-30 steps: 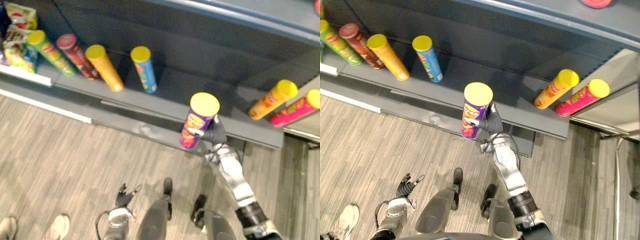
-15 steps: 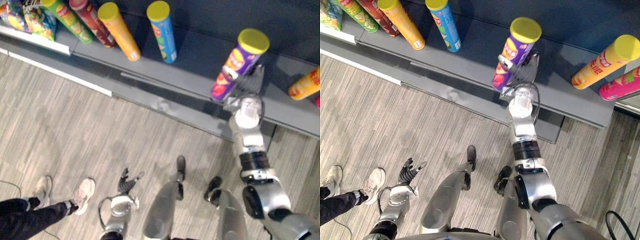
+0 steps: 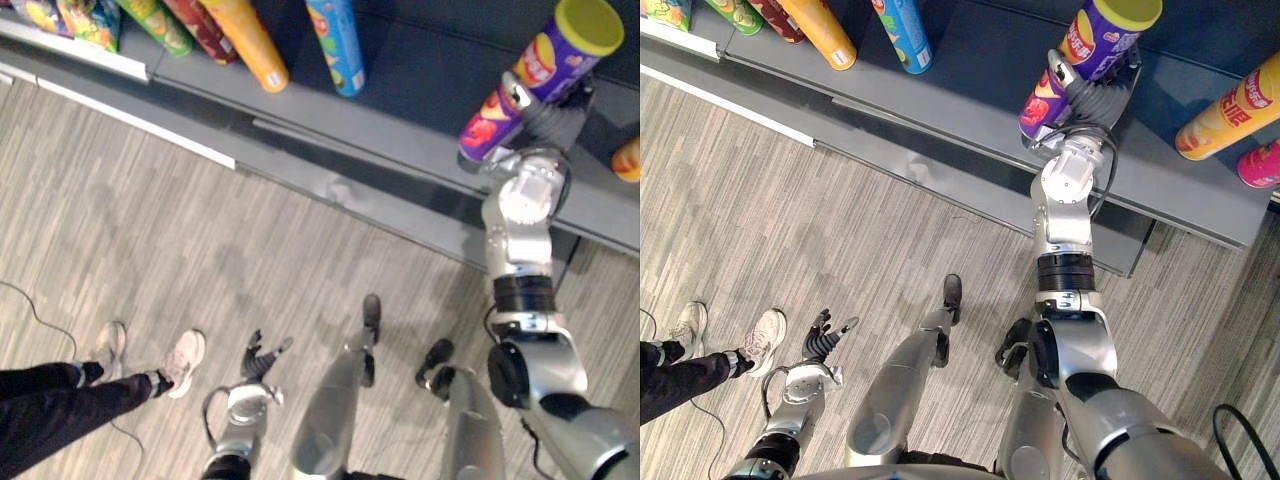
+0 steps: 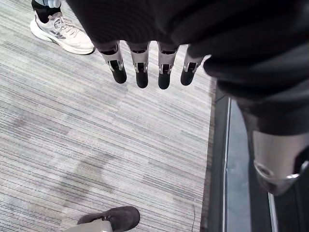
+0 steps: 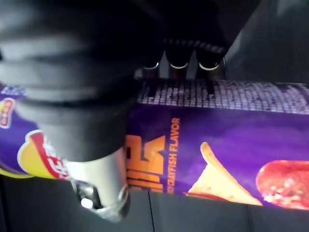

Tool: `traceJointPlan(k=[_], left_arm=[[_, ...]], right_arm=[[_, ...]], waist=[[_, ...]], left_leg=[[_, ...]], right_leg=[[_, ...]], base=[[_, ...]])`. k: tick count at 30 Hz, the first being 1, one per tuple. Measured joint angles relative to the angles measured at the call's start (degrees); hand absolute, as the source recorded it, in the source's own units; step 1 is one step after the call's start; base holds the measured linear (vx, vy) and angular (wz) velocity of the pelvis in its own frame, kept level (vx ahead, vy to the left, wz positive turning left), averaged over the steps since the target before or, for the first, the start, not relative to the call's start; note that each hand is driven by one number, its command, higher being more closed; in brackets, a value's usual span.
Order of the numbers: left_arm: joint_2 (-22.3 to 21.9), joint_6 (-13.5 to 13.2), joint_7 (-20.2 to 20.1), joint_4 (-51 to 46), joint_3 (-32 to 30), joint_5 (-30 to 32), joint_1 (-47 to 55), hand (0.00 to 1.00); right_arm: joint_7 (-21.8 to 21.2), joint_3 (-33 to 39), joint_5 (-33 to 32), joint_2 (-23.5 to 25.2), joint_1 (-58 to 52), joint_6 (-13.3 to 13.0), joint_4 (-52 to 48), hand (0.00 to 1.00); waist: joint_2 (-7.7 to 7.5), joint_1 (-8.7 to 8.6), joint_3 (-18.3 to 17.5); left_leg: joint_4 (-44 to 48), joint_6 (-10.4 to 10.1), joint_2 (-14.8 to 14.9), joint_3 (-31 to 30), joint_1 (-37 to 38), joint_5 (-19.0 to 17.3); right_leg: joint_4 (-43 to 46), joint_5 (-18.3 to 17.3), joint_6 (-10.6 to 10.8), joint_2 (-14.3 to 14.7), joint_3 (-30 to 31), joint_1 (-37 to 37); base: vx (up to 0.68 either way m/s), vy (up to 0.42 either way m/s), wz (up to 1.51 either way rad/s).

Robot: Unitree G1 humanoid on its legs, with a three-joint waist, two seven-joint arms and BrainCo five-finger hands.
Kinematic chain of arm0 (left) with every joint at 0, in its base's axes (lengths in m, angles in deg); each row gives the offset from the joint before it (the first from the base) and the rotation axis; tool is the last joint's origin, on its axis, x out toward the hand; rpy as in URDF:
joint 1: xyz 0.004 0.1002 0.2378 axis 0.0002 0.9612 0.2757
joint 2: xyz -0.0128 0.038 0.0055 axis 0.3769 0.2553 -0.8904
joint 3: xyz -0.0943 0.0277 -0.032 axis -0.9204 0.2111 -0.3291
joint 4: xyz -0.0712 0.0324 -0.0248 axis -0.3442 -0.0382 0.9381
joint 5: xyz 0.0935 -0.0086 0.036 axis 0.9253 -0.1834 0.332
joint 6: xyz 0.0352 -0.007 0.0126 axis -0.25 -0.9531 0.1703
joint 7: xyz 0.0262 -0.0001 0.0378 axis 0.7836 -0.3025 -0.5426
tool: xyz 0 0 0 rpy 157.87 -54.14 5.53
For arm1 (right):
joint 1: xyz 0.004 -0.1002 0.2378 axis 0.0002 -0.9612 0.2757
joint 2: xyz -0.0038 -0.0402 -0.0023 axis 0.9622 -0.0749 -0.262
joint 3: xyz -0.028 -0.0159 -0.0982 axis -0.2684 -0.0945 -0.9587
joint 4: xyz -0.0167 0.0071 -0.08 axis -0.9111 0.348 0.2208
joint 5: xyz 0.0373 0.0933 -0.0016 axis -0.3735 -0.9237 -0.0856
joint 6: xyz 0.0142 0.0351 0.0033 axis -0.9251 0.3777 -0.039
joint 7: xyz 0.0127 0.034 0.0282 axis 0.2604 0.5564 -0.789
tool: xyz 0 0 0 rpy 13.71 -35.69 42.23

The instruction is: Put the gum and the chips on the shelf.

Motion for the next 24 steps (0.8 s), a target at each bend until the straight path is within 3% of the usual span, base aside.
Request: traceJointPlan(k=[3, 15, 24], left_arm=[[-1.3, 0.0, 0.0, 0.0, 0.0, 0.0, -0.9, 0.0], [-2.1, -0.3, 0.0, -0.8, 0.0, -2.2, -2.0, 0.0], [-3.6, -0.4, -0.2, -1.9, 0.1, -2.6, -2.1, 0.0]], right_arm=[[0.0, 0.0, 0.0, -0.4, 0.7, 0.0, -0.2, 1.0], [-0.2, 0.0, 0.1, -0.7, 5.9, 0.4, -0.2, 1.0], [-0.2, -0.1, 0.1, -4.5, 9.2, 0.8, 1.6, 1.0]], waist=[[0.83, 0.57, 0.4], [1.04, 1.13, 0.5], [1.66, 1.28, 0.7]], left_leg=[[0.0, 0.1, 0.1, 0.0, -0.9, -0.1], [1.2, 0.0, 0.6, 1.2, -4.9, 0.1], [1.9, 0.3, 0.8, 1.6, -6.7, -0.1]], right_leg=[[0.2, 0.0, 0.0, 0.0, -0.1, -0.7], [2.1, -0.7, -0.6, -0.8, -0.8, -4.5], [3.7, -1.5, -0.8, -1.7, -2.5, -5.6]], base=[[-0.01, -0.022, 0.01], [0.01, -0.04, 0.03], [0.0, -0.041, 0.1]])
